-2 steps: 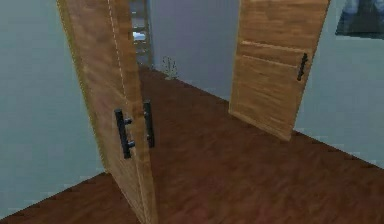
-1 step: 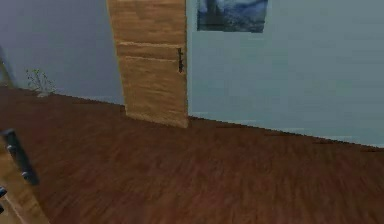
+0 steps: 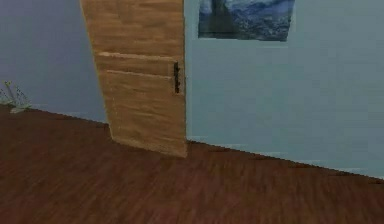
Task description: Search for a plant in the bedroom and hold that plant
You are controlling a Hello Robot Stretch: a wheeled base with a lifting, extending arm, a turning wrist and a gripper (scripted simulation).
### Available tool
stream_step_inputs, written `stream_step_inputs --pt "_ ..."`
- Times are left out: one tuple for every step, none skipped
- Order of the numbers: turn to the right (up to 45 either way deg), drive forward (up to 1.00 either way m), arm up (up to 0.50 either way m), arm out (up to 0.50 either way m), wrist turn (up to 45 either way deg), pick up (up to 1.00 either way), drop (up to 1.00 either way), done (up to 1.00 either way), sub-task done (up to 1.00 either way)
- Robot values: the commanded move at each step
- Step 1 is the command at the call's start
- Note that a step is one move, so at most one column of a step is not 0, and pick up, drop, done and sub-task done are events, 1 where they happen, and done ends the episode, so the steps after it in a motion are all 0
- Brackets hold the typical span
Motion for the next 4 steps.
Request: stream_step_inputs --pt "-21.0 0.0 0.0 0.0 0.0 0.0 0.0 0.0 0.0" --pt "0.0 0.5 0.0 0.0 0.0 0.0 0.0 0.0 0.0" --pt "-45.0 0.0 0.0 0.0 0.0 0.0 0.0 0.0 0.0" --pt "-3.0 0.0 0.0 0.0 0.0 0.0 0.0 0.0 0.0"
